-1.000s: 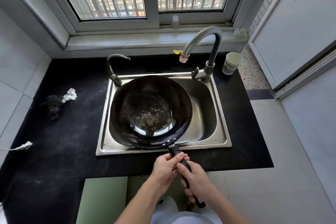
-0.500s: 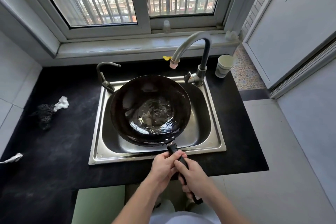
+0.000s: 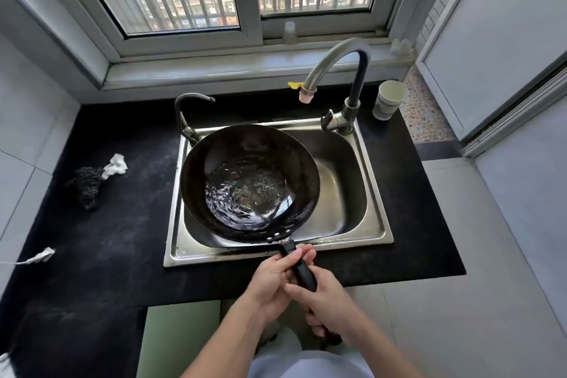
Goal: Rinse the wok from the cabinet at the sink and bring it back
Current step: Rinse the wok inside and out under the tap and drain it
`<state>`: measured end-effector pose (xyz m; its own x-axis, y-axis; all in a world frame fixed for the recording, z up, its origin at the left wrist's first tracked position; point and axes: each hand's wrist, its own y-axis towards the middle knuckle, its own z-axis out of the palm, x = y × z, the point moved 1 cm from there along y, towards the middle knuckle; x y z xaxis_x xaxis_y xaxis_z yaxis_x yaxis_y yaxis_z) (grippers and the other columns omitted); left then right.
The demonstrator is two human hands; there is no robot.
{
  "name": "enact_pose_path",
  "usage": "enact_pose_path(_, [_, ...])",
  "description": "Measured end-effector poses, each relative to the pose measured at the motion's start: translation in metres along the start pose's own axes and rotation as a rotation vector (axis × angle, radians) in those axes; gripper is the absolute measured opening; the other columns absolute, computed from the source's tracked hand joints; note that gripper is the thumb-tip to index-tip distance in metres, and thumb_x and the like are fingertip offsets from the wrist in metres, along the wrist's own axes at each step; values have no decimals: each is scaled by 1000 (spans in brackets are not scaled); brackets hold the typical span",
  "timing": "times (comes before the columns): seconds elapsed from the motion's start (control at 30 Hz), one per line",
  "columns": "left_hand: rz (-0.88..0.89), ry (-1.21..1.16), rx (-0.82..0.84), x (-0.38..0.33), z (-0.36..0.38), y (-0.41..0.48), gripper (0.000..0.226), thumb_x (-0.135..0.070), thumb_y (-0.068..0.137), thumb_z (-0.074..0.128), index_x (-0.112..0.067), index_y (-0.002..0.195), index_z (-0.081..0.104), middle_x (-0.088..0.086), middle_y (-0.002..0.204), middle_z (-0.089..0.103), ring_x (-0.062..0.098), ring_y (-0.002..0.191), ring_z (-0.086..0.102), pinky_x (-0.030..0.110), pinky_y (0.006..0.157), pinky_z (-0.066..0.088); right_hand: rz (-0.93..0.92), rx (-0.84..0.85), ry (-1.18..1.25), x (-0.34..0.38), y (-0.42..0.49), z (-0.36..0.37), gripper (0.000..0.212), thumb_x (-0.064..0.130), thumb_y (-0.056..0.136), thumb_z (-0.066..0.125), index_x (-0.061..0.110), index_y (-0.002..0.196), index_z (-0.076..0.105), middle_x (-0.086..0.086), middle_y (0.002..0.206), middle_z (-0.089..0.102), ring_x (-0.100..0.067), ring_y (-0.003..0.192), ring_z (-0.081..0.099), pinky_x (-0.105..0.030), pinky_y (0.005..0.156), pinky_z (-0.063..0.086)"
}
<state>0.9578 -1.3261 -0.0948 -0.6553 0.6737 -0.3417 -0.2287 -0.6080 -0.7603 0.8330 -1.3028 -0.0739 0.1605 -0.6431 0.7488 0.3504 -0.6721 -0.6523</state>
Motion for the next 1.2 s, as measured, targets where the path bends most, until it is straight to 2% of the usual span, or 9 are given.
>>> enact_pose_path(0.13, [-10,33,31,-4,-2,-2,29,-6,81,66,2,108,70,16,101,74,22,93,69,33,88,56,-11,-21,-3,2,-1,4,19,25,90,72,14,94,57,4,54,44,-15,35,38,-21,33,33])
enact_pose_path(0.33, [129,155,-44,-6,-8,0,12,0,90,60,2,101,64,13,86,75,17,78,73,26,67,59,-74,-290,-291,8,-6,20,22,37,89,72,20,99,63,3,53,63,-11,36,56,-24,37,43])
enact_pose_path(0.4, [135,162,-54,-5,-10,0,9,1,91,59,3,98,64,14,85,75,16,75,74,24,63,58,-73,-398,-472,8,-7,26,32,45,90,66,24,114,61,1,82,73,-14,63,70,-28,55,52])
enact_pose_path(0.47, [134,172,-58,-3,-13,2,8,-1,90,61,2,96,67,15,89,75,17,78,73,26,73,58,-38,-467,-760,6,-6,35,40,50,95,53,28,129,52,1,116,69,-24,104,69,-37,80,51])
enact_pose_path(0.53, [128,154,-48,-2,-15,5,9,-4,90,62,1,95,69,14,92,75,19,82,71,31,86,53,-18,-517,-863,5,-5,43,40,50,100,43,26,132,47,2,126,63,-29,115,64,-43,88,50])
enact_pose_path(0.73, [113,98,-78,4,-24,5,20,-6,91,61,4,107,66,15,94,71,22,88,67,30,87,54,-21,-473,-854,0,-2,40,36,47,100,46,21,125,50,-3,125,65,-27,117,62,-39,89,47])
enact_pose_path(0.93, [146,127,-115,9,-35,-4,24,-9,90,64,2,111,66,15,95,75,20,87,73,28,77,56,-119,-411,-669,-21,1,29,35,41,91,63,25,123,63,0,107,75,-20,99,68,-29,80,52])
enact_pose_path(1.07, [128,-59,-76,17,-41,-10,32,-12,87,62,2,114,66,18,108,71,21,97,69,35,95,50,-201,-356,-565,-30,-1,28,31,38,89,69,24,117,69,9,89,72,1,76,63,-8,65,41])
enact_pose_path(1.2, [88,-150,10,20,-45,-12,41,-17,86,60,4,121,63,17,120,69,19,105,69,32,95,53,-241,-337,-488,-37,-6,23,20,32,89,73,23,107,72,9,70,66,8,68,60,-7,62,41])
